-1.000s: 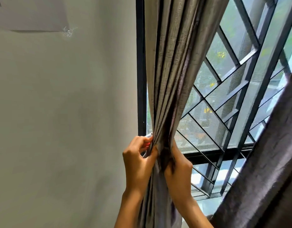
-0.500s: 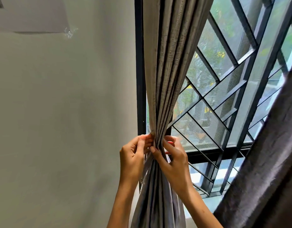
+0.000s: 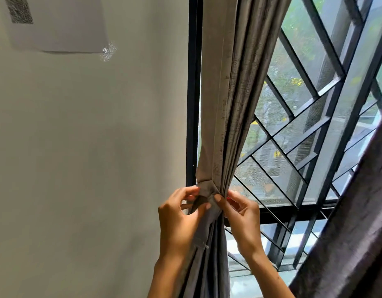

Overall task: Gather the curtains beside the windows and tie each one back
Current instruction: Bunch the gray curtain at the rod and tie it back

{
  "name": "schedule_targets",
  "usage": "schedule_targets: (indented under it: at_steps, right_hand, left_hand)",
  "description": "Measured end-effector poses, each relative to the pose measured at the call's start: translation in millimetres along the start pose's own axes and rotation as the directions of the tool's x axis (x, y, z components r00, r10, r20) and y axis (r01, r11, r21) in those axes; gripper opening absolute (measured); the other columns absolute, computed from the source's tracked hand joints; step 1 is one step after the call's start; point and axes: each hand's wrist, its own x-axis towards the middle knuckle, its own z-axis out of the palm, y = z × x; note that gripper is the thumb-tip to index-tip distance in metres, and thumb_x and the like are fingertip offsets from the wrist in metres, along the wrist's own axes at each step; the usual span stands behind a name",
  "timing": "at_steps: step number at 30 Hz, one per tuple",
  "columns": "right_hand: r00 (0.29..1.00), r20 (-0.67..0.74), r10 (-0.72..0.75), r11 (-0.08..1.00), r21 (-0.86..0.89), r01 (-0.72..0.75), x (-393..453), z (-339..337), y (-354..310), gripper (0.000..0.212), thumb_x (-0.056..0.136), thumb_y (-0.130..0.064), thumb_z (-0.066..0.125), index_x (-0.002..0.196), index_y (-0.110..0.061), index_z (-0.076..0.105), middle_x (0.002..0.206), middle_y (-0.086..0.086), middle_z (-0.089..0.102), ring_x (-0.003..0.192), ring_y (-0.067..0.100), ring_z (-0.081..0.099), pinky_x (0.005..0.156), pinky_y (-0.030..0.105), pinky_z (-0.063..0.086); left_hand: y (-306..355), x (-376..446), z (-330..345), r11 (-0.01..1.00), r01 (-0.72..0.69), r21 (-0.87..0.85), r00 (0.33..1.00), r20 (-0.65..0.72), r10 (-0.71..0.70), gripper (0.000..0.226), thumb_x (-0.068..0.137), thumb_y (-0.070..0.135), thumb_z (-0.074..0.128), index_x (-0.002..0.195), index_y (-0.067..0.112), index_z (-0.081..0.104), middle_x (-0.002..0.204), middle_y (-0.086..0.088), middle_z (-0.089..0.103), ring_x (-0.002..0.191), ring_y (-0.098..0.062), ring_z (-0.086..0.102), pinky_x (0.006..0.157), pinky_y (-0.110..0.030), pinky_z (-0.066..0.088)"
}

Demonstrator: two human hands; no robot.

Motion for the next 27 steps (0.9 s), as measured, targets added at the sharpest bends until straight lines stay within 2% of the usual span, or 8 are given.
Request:
schedule_targets:
  at_steps: [5,8,14,18,20,23,25,27]
  right_hand:
    - [0.998,-0.015,-0.062,0.996,-0.063,0.061,-3.0,2.8,0.8,0.012,0.087,-0.024,0.068,0.097,-0.021,0.074,0.094,0.000,0.069,0.085,0.014,0.065,0.066,0.036,0.051]
    - [0.991,-0.019,-0.132,0.985,-0.116,0.129,-10.0,12.6,5.0,0.013,0.089,-0.012,0.064,0.099,-0.013,0.072,0.107,-0.005,0.063,0.093,0.013,0.066,0.073,0.037,0.057]
    - [0.986,0.067,-0.151,0.979,-0.124,0.159,-20.2,14.0,3.5,0.031,0.088,-0.028,0.053,0.114,-0.021,0.069,0.113,-0.008,0.055,0.101,0.019,0.062,0.073,0.027,0.053]
    - [0.978,0.113,-0.177,0.975,-0.115,0.189,-16.6,5.3,-2.8,0.022,0.088,-0.029,0.056,0.101,-0.037,0.072,0.108,-0.014,0.059,0.100,0.011,0.062,0.071,0.024,0.053]
    - [0.984,0.041,-0.172,0.974,-0.141,0.176,-7.5,-3.6,0.7,0.016,0.092,-0.023,0.062,0.096,-0.036,0.071,0.106,-0.012,0.061,0.097,0.013,0.064,0.072,0.028,0.055]
    - [0.980,-0.012,-0.198,0.948,-0.257,0.188,15.0,-18.5,5.7,0.023,0.089,-0.012,0.063,0.102,-0.030,0.056,0.108,-0.011,0.062,0.105,0.011,0.062,0.082,0.017,0.049]
    - [0.977,0.158,-0.146,0.951,-0.248,0.183,29.2,-27.5,3.5,0.034,0.090,0.001,0.058,0.111,-0.022,0.045,0.116,0.000,0.060,0.114,0.008,0.057,0.094,0.017,0.044]
    - [0.936,0.352,-0.014,0.989,-0.134,0.065,37.4,-34.8,-4.4,0.033,0.092,0.004,0.053,0.118,-0.012,0.039,0.115,0.010,0.063,0.112,0.010,0.060,0.089,0.021,0.049]
  left_hand:
    - [6.9,-7.5,10.5,0.996,0.024,-0.087,1.000,0.011,-0.023,0.012,0.083,0.028,0.070,0.094,0.033,0.071,0.086,0.015,0.072,0.080,-0.004,0.068,0.069,-0.022,0.055]
    - [7.8,-11.9,25.5,1.000,0.008,0.011,0.999,-0.034,-0.008,0.024,0.077,0.046,0.073,0.096,0.032,0.070,0.082,0.015,0.072,0.073,-0.002,0.068,0.064,-0.017,0.055]
    - [4.4,-5.1,30.7,0.997,0.081,0.020,0.992,-0.104,-0.078,0.034,0.076,0.045,0.072,0.101,0.022,0.072,0.086,0.013,0.073,0.076,-0.006,0.070,0.067,-0.020,0.058]
    - [0.3,-0.4,29.2,0.997,0.015,0.079,0.991,-0.134,-0.004,0.035,0.080,0.044,0.062,0.099,0.016,0.073,0.083,0.006,0.072,0.074,-0.012,0.068,0.070,-0.028,0.059]
    - [-2.1,3.8,25.3,0.996,0.012,0.090,0.996,-0.086,-0.004,0.027,0.084,0.045,0.063,0.095,0.021,0.071,0.082,0.005,0.070,0.074,-0.013,0.065,0.067,-0.030,0.056]
    - [-10.8,15.4,13.3,0.999,0.032,0.025,0.993,0.112,-0.035,0.030,0.081,0.054,0.059,0.092,0.028,0.067,0.083,0.007,0.069,0.079,-0.010,0.066,0.068,-0.034,0.055]
    - [-13.5,24.3,4.2,0.998,0.066,-0.023,0.970,0.236,-0.059,0.025,0.084,0.046,0.064,0.094,0.024,0.067,0.087,0.008,0.071,0.083,-0.007,0.067,0.068,-0.027,0.054]
    - [-11.3,32.2,-3.9,0.987,0.139,-0.085,0.932,0.348,-0.101,0.012,0.088,0.029,0.063,0.097,0.022,0.066,0.091,0.009,0.072,0.084,-0.004,0.066,0.064,-0.016,0.050]
